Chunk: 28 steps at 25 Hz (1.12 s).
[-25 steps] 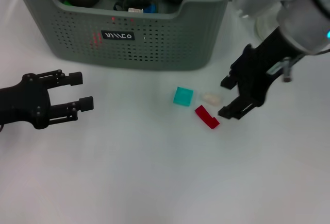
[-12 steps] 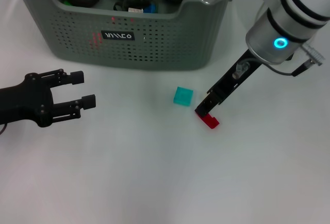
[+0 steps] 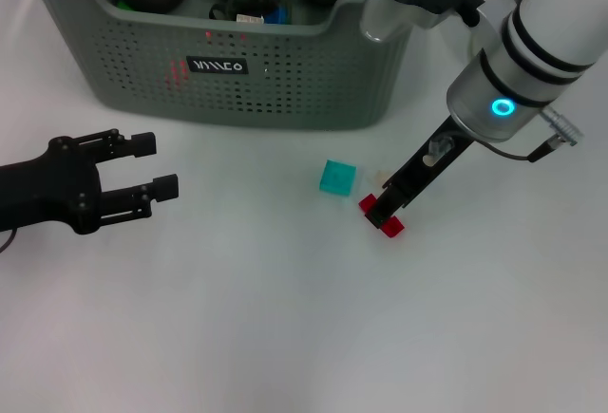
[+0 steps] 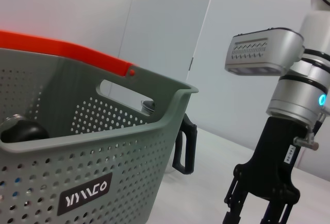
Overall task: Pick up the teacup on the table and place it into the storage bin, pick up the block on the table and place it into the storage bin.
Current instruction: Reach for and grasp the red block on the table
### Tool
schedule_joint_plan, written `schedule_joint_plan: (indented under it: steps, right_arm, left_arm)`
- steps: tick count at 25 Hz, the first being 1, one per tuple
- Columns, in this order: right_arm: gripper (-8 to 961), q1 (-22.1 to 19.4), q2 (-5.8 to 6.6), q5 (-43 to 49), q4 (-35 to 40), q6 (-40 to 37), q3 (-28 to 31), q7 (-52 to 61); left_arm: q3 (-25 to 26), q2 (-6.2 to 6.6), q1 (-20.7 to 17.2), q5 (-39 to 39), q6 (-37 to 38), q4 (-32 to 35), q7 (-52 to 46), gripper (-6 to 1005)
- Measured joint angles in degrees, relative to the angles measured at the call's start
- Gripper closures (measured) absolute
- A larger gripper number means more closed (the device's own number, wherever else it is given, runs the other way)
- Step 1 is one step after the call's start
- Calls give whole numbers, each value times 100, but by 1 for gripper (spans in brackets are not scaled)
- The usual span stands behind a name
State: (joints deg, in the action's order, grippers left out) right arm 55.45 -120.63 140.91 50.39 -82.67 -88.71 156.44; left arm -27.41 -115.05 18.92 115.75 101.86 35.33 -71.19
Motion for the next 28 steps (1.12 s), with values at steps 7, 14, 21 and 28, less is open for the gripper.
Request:
schedule_joint_plan:
  steps: [7, 14, 21, 28]
  right_arm:
    - [277, 46, -3, -286, -355, 311, -25, -66]
    - [277, 50, -11, -298, -563, 796, -206, -99]
    - [278, -6, -26, -376, -574, 1208, -602, -104]
    - [278, -35, -30, -636, -656, 1358, -814, -259]
  left_arm:
    - [14, -30, 2, 0, -10, 0, 0, 274]
    - [15, -48, -11, 0, -18, 0, 0, 274]
    - [17, -52, -66, 0, -18, 0, 0, 274]
    - [17, -55, -104, 0, -17, 0, 0, 274]
